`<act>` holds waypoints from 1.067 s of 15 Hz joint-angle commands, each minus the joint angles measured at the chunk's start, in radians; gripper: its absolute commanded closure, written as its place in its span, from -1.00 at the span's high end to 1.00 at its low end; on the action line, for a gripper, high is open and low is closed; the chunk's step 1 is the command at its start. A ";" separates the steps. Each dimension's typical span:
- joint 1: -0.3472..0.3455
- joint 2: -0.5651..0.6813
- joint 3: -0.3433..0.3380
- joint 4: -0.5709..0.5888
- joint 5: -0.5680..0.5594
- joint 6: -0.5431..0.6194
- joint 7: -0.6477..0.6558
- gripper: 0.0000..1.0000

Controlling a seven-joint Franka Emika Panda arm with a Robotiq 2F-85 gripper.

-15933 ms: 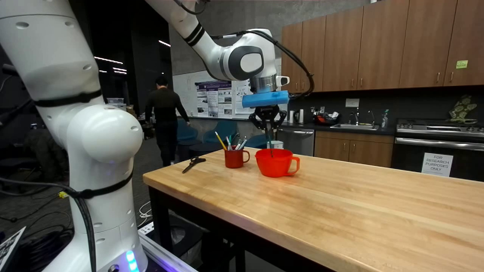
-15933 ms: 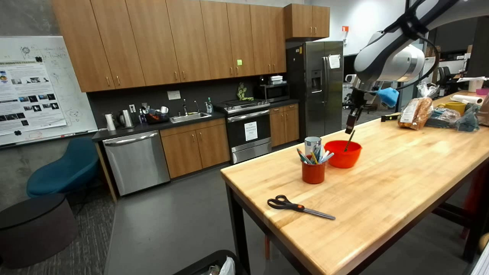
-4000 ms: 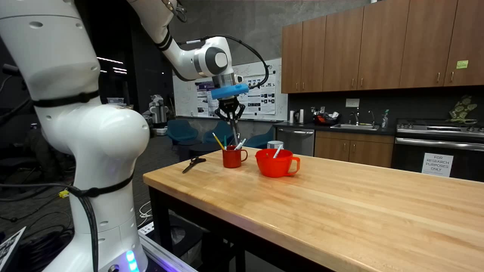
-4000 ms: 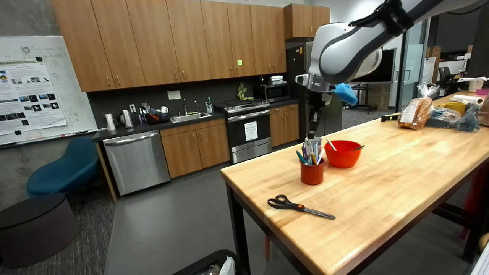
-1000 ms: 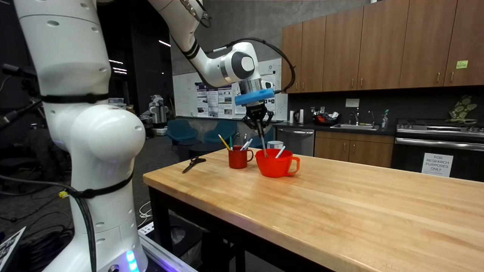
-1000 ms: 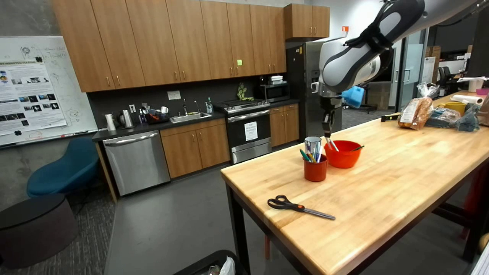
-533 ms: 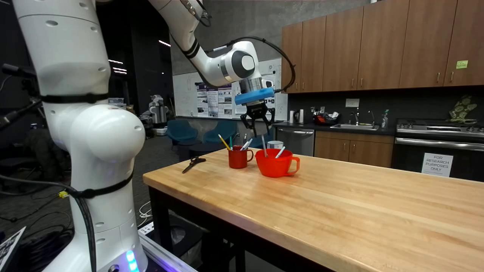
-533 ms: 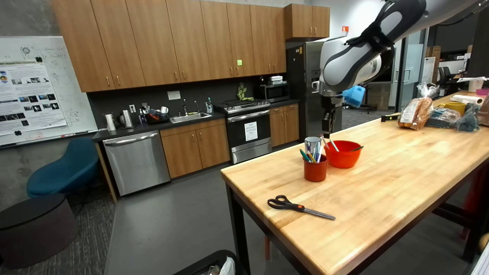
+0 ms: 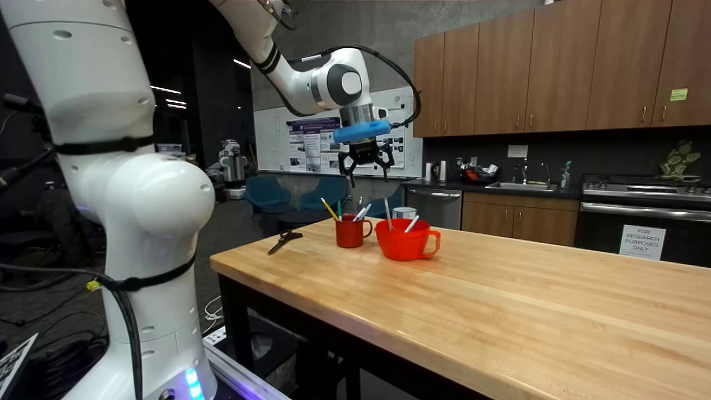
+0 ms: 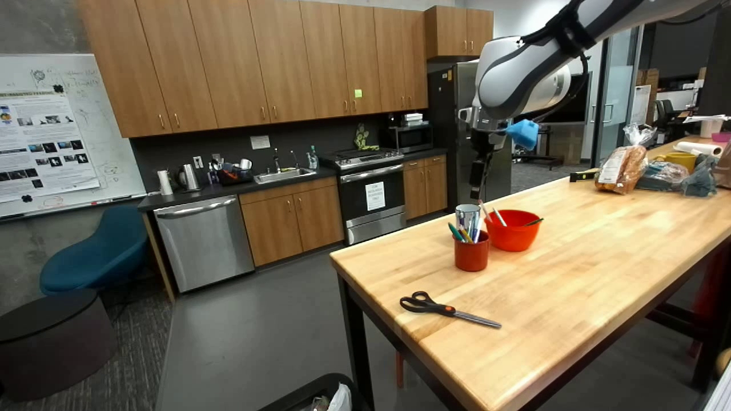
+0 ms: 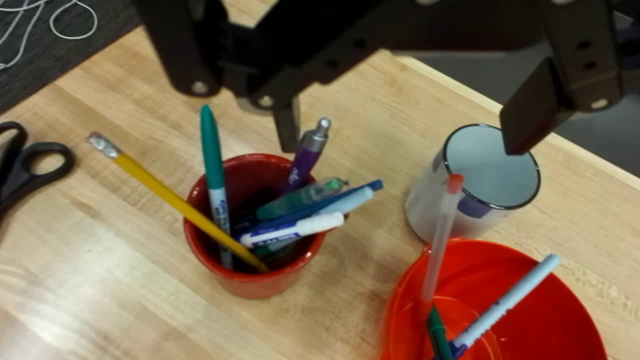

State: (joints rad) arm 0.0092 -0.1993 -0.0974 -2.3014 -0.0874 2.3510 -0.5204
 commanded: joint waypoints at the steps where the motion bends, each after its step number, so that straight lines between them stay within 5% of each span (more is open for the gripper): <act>1: 0.033 -0.042 0.003 -0.033 0.075 -0.036 -0.075 1.00; 16: 0.054 0.072 0.019 0.010 0.133 -0.009 -0.167 1.00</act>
State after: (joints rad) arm 0.0677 -0.1704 -0.0887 -2.3312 0.0265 2.3374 -0.6703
